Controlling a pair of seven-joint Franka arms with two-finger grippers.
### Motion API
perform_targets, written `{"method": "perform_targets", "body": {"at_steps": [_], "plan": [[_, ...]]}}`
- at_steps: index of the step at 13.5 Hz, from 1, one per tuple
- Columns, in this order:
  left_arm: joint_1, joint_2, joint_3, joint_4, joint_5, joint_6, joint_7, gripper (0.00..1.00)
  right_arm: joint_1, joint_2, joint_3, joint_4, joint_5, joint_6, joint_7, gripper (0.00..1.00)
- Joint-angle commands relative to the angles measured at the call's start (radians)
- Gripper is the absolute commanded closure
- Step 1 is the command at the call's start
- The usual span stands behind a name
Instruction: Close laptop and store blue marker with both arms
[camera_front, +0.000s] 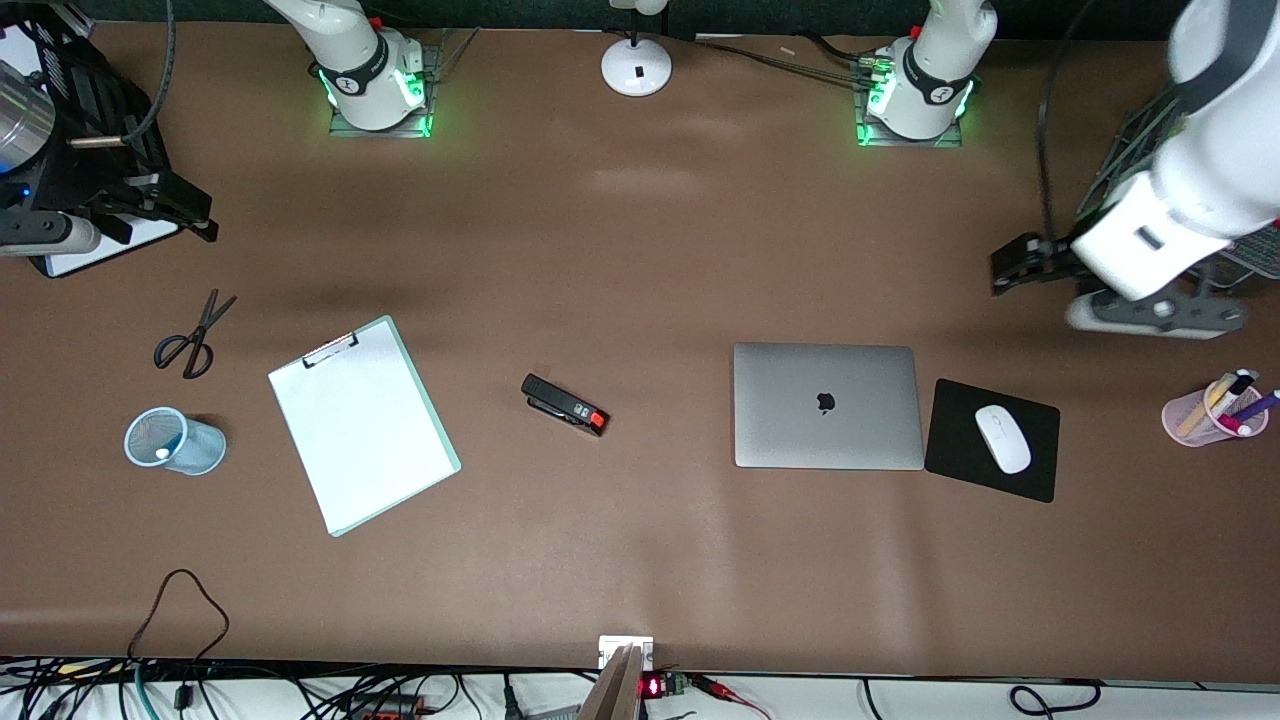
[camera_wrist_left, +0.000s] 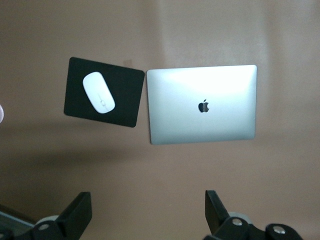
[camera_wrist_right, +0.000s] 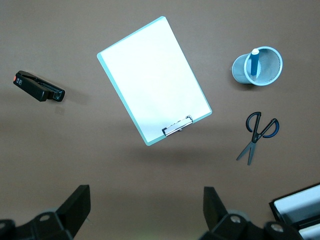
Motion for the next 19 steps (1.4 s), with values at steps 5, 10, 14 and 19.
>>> {"method": "perform_targets", "body": {"at_steps": [5, 10, 14, 19], "plan": [[-0.136, -0.172, 0.204, -0.204, -0.013, 0.089, 0.173, 0.00, 0.009, 0.005, -0.002, 0.025, 0.001, -0.016, -0.015, 0.00], [-0.198, -0.200, 0.250, -0.233, -0.013, 0.091, 0.167, 0.00, 0.007, 0.002, -0.004, 0.025, 0.000, -0.024, -0.009, 0.00], [-0.213, -0.188, 0.276, -0.221, -0.011, 0.080, 0.164, 0.00, 0.009, 0.002, -0.004, 0.025, 0.000, -0.026, -0.007, 0.00], [-0.208, -0.180, 0.270, -0.210, -0.008, 0.054, 0.156, 0.00, 0.009, 0.002, -0.004, 0.023, -0.002, -0.029, -0.007, 0.00]]}}
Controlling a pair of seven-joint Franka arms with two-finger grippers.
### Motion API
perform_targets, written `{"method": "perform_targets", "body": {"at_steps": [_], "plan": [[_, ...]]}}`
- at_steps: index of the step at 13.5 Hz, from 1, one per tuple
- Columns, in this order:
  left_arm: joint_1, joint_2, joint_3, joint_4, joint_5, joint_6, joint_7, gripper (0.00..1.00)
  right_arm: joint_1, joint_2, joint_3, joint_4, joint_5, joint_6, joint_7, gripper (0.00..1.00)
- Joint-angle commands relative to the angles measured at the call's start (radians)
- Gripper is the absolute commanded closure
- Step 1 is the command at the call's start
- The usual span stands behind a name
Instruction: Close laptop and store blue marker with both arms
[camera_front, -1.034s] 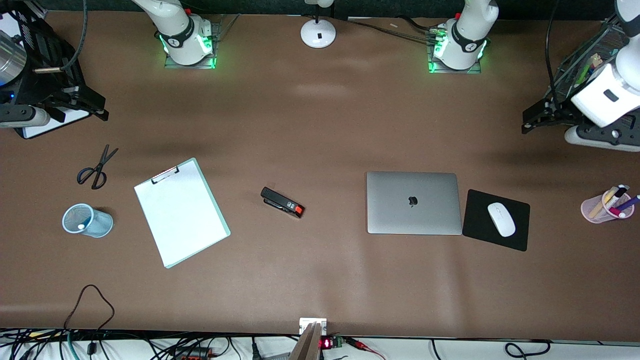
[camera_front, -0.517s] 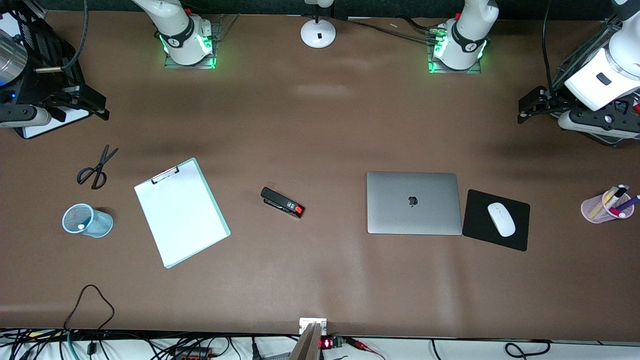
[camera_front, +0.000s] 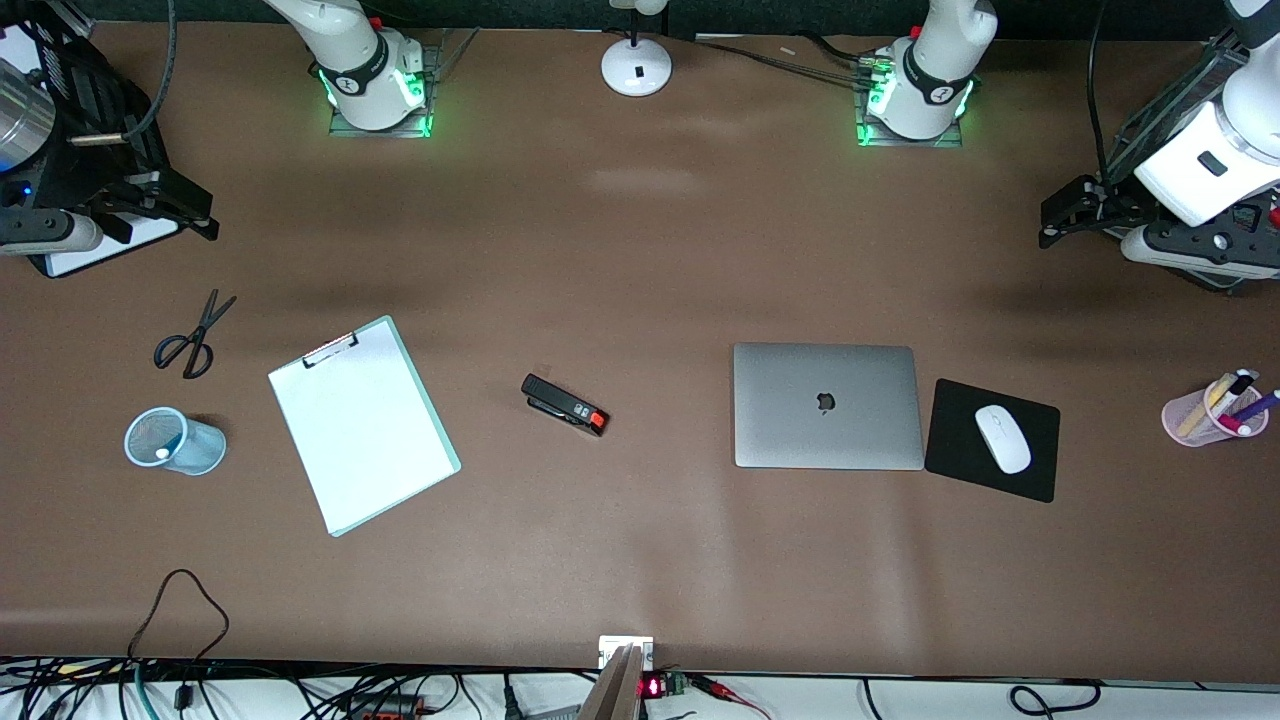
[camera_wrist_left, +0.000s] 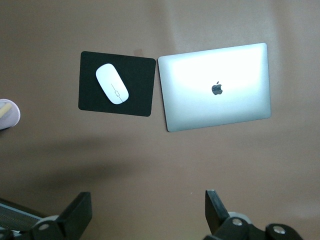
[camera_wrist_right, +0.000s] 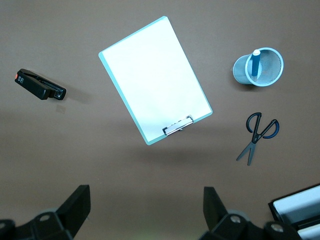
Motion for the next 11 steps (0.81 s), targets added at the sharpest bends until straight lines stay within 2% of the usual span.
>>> {"method": "perform_targets", "body": {"at_steps": [1, 11], "plan": [[-0.014, -0.007, 0.012, 0.006, -0.005, -0.016, 0.006, 0.00, 0.005, 0.002, -0.004, 0.017, -0.002, -0.032, -0.003, 0.00], [-0.011, 0.000, 0.024, 0.008, -0.005, -0.012, 0.004, 0.00, 0.004, 0.004, -0.004, 0.016, -0.006, -0.044, -0.002, 0.00]]}}
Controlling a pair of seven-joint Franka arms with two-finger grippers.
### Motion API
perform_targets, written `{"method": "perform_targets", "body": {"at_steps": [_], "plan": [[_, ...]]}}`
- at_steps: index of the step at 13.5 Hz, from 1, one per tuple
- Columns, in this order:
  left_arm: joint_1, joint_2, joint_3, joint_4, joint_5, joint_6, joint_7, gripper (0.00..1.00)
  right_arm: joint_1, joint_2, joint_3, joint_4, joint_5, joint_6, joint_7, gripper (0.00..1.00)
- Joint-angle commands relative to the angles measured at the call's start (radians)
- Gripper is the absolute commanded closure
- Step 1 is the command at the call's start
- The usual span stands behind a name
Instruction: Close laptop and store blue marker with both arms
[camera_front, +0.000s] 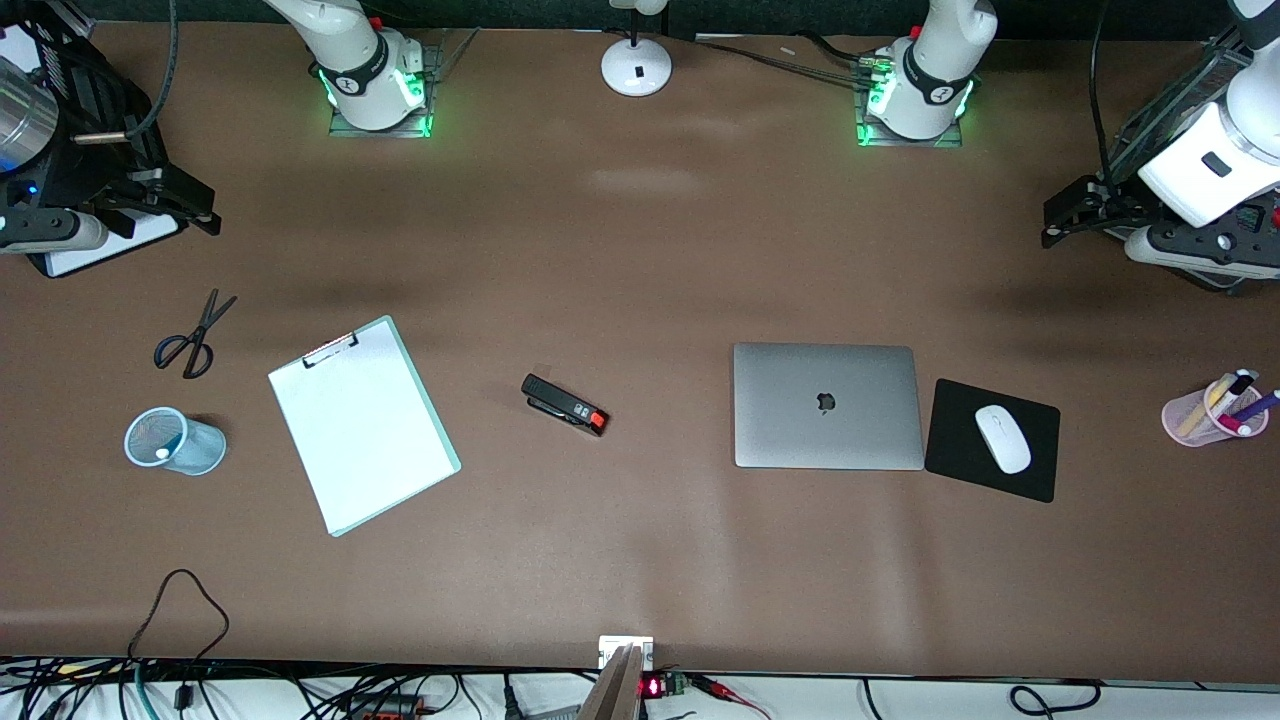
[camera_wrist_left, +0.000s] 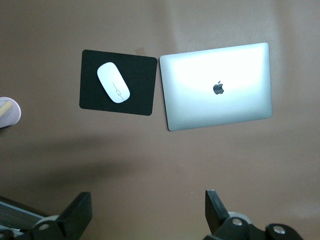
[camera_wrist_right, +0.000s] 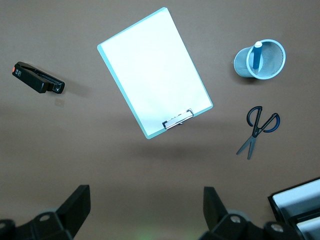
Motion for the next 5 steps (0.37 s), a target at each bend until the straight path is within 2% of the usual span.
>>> {"method": "perform_targets", "body": {"at_steps": [1, 5], "plan": [[-0.011, -0.001, 0.016, 0.008, -0.005, -0.010, 0.005, 0.00, 0.004, 0.005, -0.003, 0.016, -0.006, -0.017, -0.002, 0.00], [0.003, 0.002, 0.016, 0.008, -0.005, -0.010, -0.009, 0.00, -0.001, 0.004, -0.005, 0.016, -0.006, -0.026, -0.002, 0.00]]}}
